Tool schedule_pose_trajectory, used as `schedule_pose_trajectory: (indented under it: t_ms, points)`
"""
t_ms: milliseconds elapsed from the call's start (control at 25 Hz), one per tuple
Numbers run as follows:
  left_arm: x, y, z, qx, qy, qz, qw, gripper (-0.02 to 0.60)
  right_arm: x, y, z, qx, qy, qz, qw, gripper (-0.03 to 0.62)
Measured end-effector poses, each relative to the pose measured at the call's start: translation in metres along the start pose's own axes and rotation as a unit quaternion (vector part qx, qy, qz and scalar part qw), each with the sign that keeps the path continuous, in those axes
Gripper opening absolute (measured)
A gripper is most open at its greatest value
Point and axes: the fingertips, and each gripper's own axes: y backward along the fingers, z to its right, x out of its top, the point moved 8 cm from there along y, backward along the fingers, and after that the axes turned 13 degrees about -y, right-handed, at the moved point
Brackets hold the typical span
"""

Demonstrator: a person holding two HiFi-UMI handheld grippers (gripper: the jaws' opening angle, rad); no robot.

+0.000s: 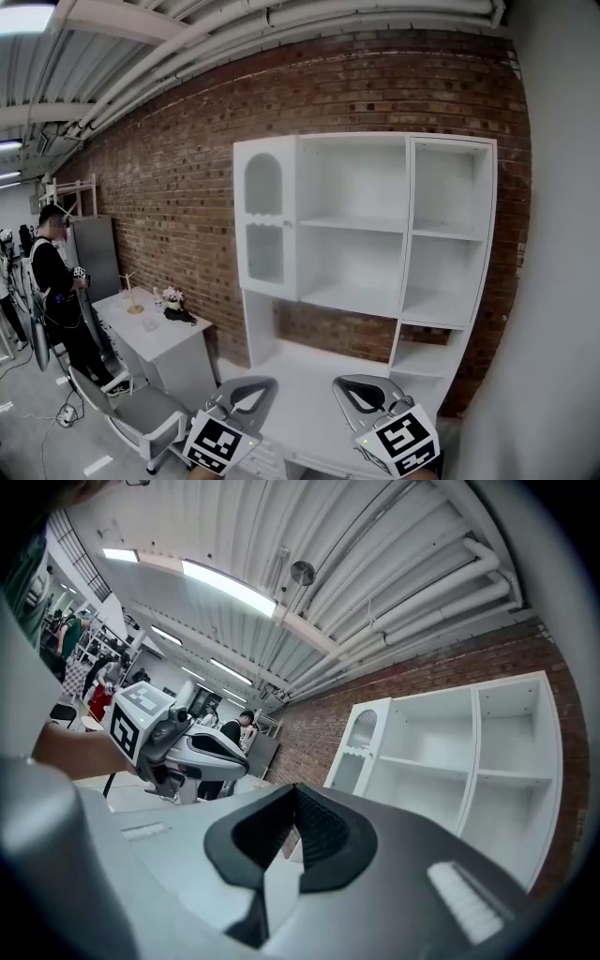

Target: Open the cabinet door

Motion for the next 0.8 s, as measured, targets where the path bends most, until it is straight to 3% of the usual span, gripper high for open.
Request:
schedule_pose_trajectory:
  t_ms: [800]
  points:
    - [-0.095, -0.035, -0.096, -0.039, -0.001, 0.04, 0.9984, 0.0, -0.001, -0.13, -0.004, -0.05, 0.001, -0.007, 0.999, 0.008]
